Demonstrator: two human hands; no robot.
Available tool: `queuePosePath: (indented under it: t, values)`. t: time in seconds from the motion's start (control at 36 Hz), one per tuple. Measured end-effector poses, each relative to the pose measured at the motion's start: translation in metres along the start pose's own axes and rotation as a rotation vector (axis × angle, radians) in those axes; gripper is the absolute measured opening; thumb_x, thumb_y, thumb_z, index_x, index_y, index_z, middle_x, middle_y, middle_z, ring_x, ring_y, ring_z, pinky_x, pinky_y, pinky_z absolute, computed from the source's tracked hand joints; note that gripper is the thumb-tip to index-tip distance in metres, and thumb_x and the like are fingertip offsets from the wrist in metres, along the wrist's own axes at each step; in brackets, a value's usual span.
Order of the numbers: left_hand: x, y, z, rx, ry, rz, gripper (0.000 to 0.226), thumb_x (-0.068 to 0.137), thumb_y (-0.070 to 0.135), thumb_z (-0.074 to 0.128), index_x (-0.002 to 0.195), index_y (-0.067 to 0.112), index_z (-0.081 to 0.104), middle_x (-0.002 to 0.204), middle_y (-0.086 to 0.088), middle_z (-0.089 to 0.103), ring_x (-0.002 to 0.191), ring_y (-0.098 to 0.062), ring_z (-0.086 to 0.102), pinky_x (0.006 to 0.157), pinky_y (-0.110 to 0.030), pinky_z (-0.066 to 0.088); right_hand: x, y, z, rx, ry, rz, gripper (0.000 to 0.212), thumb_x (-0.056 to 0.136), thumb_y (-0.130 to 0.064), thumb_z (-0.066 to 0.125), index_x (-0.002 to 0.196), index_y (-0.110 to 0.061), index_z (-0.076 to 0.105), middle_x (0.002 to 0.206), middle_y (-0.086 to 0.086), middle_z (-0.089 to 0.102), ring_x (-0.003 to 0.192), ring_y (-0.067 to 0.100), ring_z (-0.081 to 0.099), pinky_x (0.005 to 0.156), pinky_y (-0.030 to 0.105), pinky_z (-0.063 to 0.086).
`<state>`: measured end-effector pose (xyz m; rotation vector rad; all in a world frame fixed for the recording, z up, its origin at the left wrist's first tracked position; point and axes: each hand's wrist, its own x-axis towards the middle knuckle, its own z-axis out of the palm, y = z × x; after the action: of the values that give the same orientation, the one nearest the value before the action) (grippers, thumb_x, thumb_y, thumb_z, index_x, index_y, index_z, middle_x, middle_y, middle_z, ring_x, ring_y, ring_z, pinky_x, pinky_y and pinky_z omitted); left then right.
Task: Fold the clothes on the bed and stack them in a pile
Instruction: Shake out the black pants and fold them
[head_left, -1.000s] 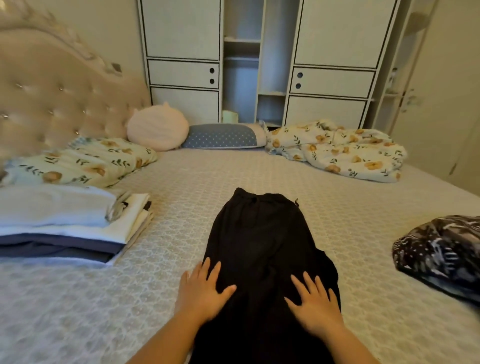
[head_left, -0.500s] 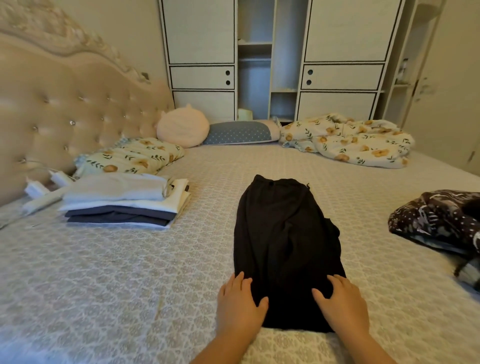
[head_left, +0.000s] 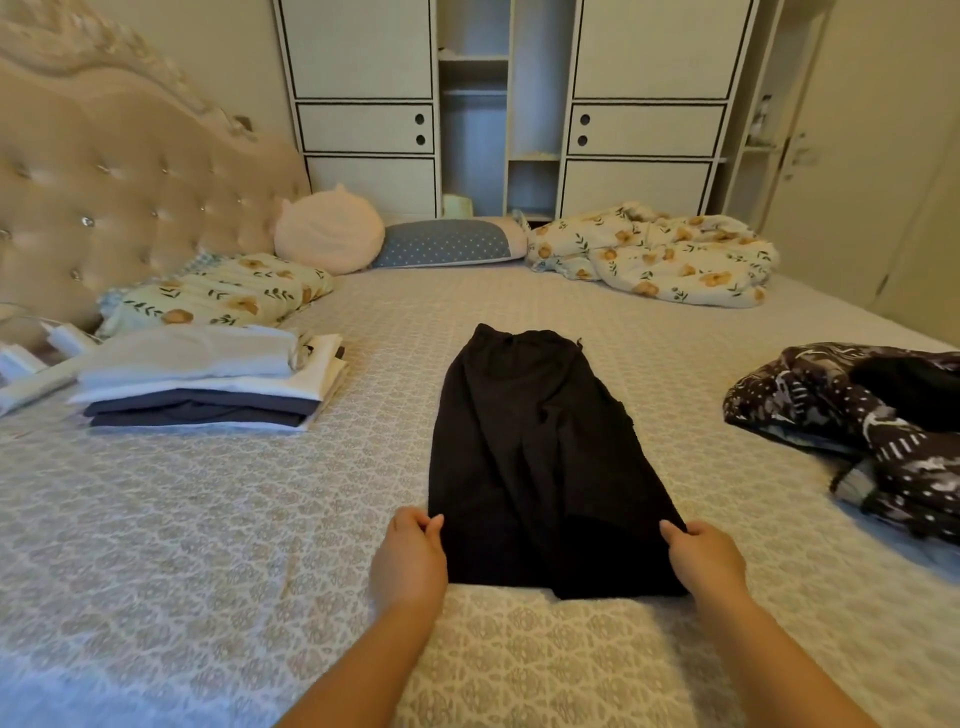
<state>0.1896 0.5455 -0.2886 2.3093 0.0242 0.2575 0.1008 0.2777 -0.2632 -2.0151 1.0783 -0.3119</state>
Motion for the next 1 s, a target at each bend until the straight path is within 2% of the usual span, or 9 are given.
queuePosePath:
  t: [0.08, 0.19, 0.31, 0.42, 0.5, 0.67, 0.81, 0.92, 1.0]
  values:
    - [0.001, -0.005, -0.006, 0.144, 0.007, -0.014, 0.017, 0.098, 0.038, 0.045, 0.089, 0.024, 0.047, 0.077, 0.008, 0.057, 0.069, -0.012, 0.055, 0.065, -0.032, 0.045, 0.003, 0.013, -0.004, -0.07, 0.047, 0.01, 0.033, 0.097, -0.029, 0.049, 0.07, -0.011, 0.053, 0.071, 0.009, 0.056, 0.062, 0.022, 0.053, 0.047, 0.03, 0.029]
    - [-0.006, -0.002, -0.001, 0.407, 0.017, 0.238, 0.013, 0.094, 0.032, 0.049, 0.107, 0.032, 0.047, 0.111, 0.013, 0.051, 0.107, -0.012, 0.044, 0.088, -0.027, 0.033, 0.005, 0.013, -0.004, -0.005, 0.01, -0.008, 0.031, 0.095, -0.03, 0.053, 0.072, -0.01, 0.053, 0.07, 0.008, 0.055, 0.063, 0.023, 0.053, 0.051, 0.031, 0.033]
    - [-0.019, 0.03, 0.009, 0.388, -0.048, 0.462, 0.022, 0.094, 0.045, 0.041, 0.11, 0.036, 0.053, 0.112, 0.015, 0.054, 0.107, -0.011, 0.042, 0.087, -0.029, 0.029, -0.001, 0.009, -0.003, 0.115, -0.014, -0.033, 0.032, 0.091, -0.031, 0.058, 0.116, -0.013, 0.05, 0.09, 0.001, 0.054, 0.074, 0.017, 0.053, 0.058, 0.032, 0.039]
    - [-0.037, 0.06, 0.028, 0.521, -0.16, 0.609, 0.049, 0.088, 0.063, 0.037, 0.12, 0.032, 0.055, 0.121, 0.009, 0.051, 0.119, -0.016, 0.039, 0.107, -0.039, 0.015, -0.011, 0.014, -0.003, -0.048, -0.047, -0.302, 0.063, 0.083, -0.031, 0.064, 0.139, -0.03, 0.037, 0.136, 0.003, 0.036, 0.113, 0.02, 0.046, 0.084, 0.032, 0.043]
    - [-0.043, 0.072, 0.042, 0.579, -0.267, 0.653, 0.069, 0.083, 0.071, 0.04, 0.134, 0.025, 0.045, 0.134, 0.004, 0.043, 0.132, -0.019, 0.031, 0.116, -0.045, 0.0, -0.015, 0.018, 0.001, -0.438, -0.099, -0.47, 0.064, 0.081, -0.045, 0.06, 0.14, -0.035, 0.038, 0.144, -0.006, 0.03, 0.131, 0.018, 0.031, 0.103, 0.033, 0.034]
    - [-0.05, 0.089, 0.053, 0.621, -0.408, 0.601, 0.051, 0.086, 0.057, 0.047, 0.12, 0.019, 0.051, 0.119, -0.001, 0.051, 0.111, -0.022, 0.047, 0.085, -0.036, 0.038, -0.017, 0.019, 0.002, -0.604, 0.06, -0.469, 0.025, 0.093, -0.03, 0.049, 0.116, -0.025, 0.054, 0.116, -0.006, 0.055, 0.105, 0.014, 0.049, 0.082, 0.026, 0.04]
    - [-0.032, 0.092, 0.034, 0.638, -0.327, 0.595, 0.018, 0.093, 0.02, 0.043, 0.109, 0.015, 0.048, 0.099, -0.005, 0.066, 0.088, -0.031, 0.063, 0.061, -0.033, 0.033, -0.012, 0.016, -0.017, -0.18, 0.211, -0.373, 0.006, 0.093, -0.012, 0.049, 0.099, -0.013, 0.049, 0.064, 0.002, 0.051, 0.055, 0.018, 0.048, 0.047, 0.03, 0.029]
    - [-0.016, 0.081, 0.005, 0.521, -0.181, 0.565, 0.013, 0.091, 0.023, 0.042, 0.102, 0.019, 0.038, 0.066, 0.002, 0.054, 0.058, -0.026, 0.054, 0.047, -0.03, 0.026, -0.007, 0.026, -0.035, -0.115, 0.284, -0.386, 0.011, 0.092, -0.009, 0.051, 0.1, -0.013, 0.045, 0.062, 0.004, 0.05, 0.052, 0.022, 0.048, 0.045, 0.03, 0.029]
    - [-0.01, 0.057, -0.015, 0.536, -0.125, 0.536, 0.017, 0.089, 0.027, 0.044, 0.103, 0.023, 0.035, 0.054, 0.006, 0.041, 0.046, -0.015, 0.041, 0.041, -0.028, 0.022, -0.01, 0.036, -0.034, -0.325, 0.168, -0.334, 0.019, 0.09, -0.015, 0.054, 0.101, -0.021, 0.04, 0.066, 0.001, 0.054, 0.053, 0.019, 0.051, 0.043, 0.028, 0.03]
